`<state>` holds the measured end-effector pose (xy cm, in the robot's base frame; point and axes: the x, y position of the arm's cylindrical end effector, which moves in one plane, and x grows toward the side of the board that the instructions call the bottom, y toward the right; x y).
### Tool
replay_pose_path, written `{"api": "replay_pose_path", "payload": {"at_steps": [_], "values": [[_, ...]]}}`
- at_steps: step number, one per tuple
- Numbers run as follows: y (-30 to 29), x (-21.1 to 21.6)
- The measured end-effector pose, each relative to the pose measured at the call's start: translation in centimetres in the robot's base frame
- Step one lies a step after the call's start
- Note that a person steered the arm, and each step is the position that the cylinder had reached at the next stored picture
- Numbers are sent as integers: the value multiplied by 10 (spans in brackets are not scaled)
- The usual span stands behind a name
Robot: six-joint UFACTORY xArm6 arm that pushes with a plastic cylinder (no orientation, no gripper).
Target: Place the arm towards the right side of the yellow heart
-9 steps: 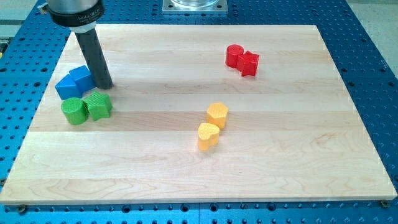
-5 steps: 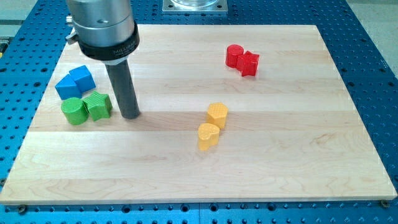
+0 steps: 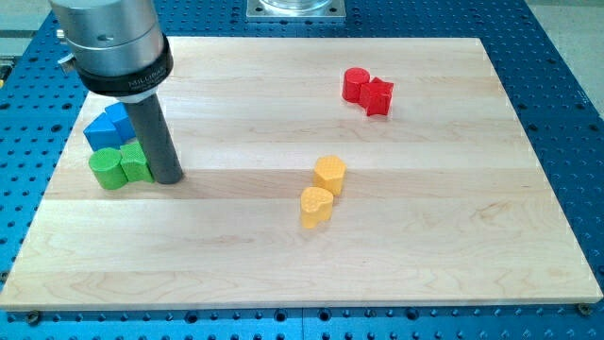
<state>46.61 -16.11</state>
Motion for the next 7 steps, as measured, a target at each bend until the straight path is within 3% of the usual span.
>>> {"api": "replay_pose_path", "payload": {"at_steps": [3, 6, 7], "values": [[15, -12], [223, -71], [241, -62]]}}
